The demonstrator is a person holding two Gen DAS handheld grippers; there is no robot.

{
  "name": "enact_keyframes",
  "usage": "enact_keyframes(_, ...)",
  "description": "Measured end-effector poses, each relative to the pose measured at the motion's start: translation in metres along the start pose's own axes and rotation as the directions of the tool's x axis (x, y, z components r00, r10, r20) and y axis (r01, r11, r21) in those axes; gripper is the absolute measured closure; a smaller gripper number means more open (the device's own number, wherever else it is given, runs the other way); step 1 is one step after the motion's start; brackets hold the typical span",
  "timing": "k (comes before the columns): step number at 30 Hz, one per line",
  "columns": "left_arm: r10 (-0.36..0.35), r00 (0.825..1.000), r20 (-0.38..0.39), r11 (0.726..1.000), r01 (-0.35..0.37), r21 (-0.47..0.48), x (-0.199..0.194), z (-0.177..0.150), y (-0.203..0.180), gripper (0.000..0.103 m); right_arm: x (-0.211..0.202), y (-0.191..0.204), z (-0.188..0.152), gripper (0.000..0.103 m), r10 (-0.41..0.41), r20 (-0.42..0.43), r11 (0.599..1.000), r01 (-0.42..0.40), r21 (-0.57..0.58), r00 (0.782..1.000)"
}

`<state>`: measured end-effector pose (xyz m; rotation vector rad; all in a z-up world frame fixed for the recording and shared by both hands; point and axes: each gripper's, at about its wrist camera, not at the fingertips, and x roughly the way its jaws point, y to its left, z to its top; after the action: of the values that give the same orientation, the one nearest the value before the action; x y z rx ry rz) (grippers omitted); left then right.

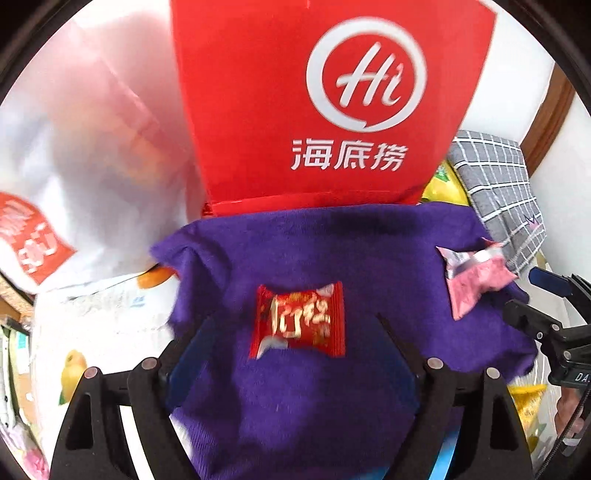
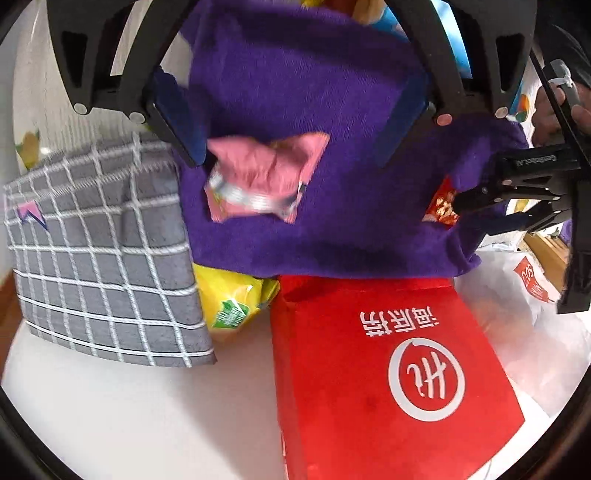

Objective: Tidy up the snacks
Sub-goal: 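Withdraw both open tools from the towel back toward the snack pile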

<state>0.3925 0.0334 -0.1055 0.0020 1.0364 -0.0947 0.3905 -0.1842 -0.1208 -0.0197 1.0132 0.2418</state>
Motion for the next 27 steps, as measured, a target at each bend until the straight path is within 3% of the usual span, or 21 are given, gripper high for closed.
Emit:
enact_keyframes(3,0.007,0.999,0.037,1.000,-0.007,0.007,-0.028,-0.011,0.003,0.018,-0.020,0.005,-0.010,0.010,-0.022,0.023,1.000,0.022,-0.004,0.999)
enact_keyframes(11,-0.079,0.993,0.086,0.997,0.078,0.023,-0.092,-0.050,-0.006,0.018,-0.080,0.017,-0.043,0.010,-0.070,0.071,0.997,0.071,-0.007,0.995)
enact_keyframes(20,-0.119,0.988,0.095,0.993,0.120,0.000,-0.125,-0.096,-0.017,0.020,-0.135,0.026,-0.096,0.010,-0.135,0.165,0.991,0.135,0.011,0.977)
enact_keyframes(27,-0.079,0.989,0.124,0.997,0.076,0.030,-0.149,-0.124,-0.027,0.020,-0.157,0.015,-0.123,0.011,-0.067,0.139,0.996,0.058,0.067,0.988)
